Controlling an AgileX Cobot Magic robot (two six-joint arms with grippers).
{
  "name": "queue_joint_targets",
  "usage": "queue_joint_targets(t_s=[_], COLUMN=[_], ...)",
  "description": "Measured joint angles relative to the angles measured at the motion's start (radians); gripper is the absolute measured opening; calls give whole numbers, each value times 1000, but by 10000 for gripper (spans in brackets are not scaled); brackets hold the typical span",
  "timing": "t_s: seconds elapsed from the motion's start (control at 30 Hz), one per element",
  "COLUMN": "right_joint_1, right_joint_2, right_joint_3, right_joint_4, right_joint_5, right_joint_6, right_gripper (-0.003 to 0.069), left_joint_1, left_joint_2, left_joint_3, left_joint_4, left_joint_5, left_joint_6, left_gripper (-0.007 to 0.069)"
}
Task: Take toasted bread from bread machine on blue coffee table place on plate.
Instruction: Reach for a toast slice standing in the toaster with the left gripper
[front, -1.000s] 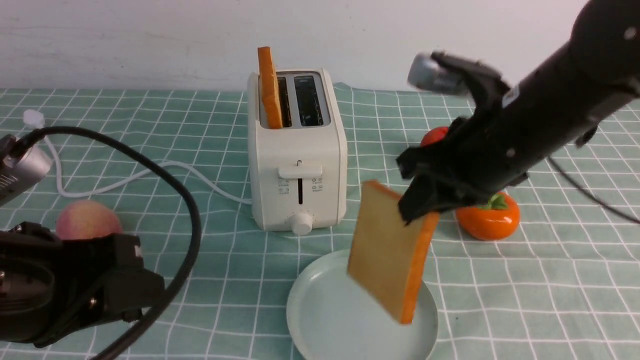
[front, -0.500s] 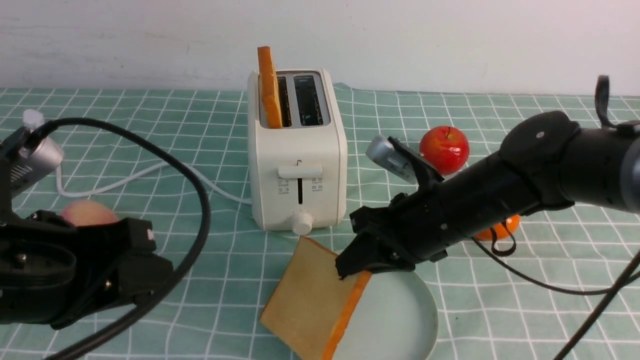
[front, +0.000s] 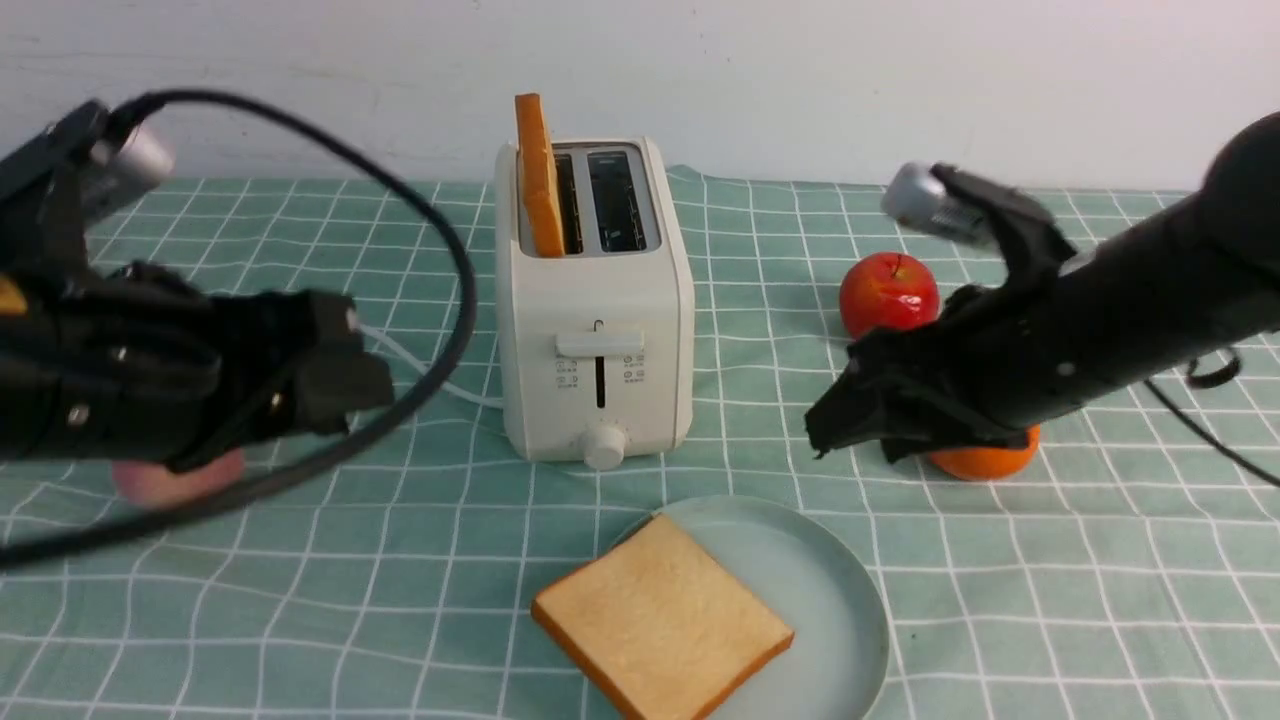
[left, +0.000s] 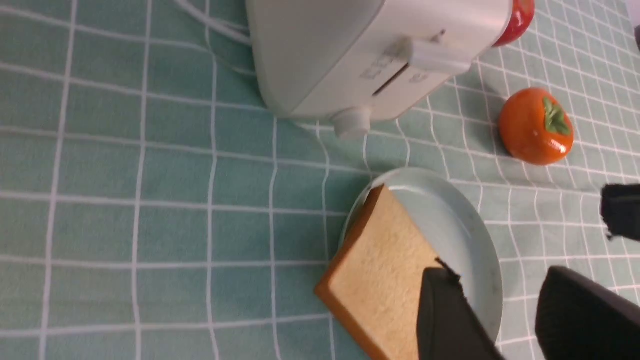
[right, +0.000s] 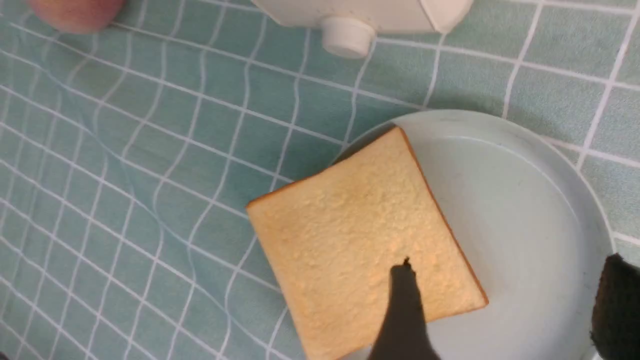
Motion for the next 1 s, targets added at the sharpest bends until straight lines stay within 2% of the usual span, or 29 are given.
queue_joint_targets(t_s=[0.13, 0.2, 0.27, 0.37, 0.4, 0.43, 0.5, 0.67, 0.73, 0.83, 0.87, 0.9, 1.0], right_joint_1=[-7, -9, -9, -10, -10, -10, -10, -10, -10, -10, -10, -10, -10], right_joint_2=[-138, -171, -214, -278, -283, -300, -319, -333, -333, -333, -333, -333, -333], right_joint_3=[0, 0, 0, 0, 0, 0, 0, 0, 0, 0, 0, 0, 0], right_joint_4=[-24, -30, -37, -40, -40, -40, -40, -40, -40, -36, -36, -36, -36], right_joint_5=[91, 117, 154, 230, 233, 252, 264, 272, 275, 280, 281, 282, 284], right_joint_6=[29, 42, 55, 69, 69, 69, 69, 69, 69, 69, 69, 69, 69], right_gripper=[494, 495, 495, 495, 495, 495, 495, 495, 495, 495, 495, 495, 495], left_joint_1=[-15, -25, -55, -123, -127, -152, -174, -178, -178, -178, -178, -178, -178], left_joint_2=[178, 217, 290, 458, 467, 534, 638, 823, 850, 902, 906, 906, 894], left_joint_3=[-246, -302, -406, -601, -611, -689, -785, -922, -939, -962, -965, -965, -967], left_joint_4=[44, 73, 142, 346, 346, 445, 562, 646, 652, 662, 661, 661, 665], left_joint_5=[59, 64, 82, 127, 128, 138, 143, 142, 141, 122, 117, 117, 126], left_joint_6=[2, -7, -43, -201, -211, -278, -379, -554, -568, -577, -575, -575, -563], left_gripper=[356, 380, 424, 505, 505, 525, 535, 532, 527, 472, 416, 406, 147])
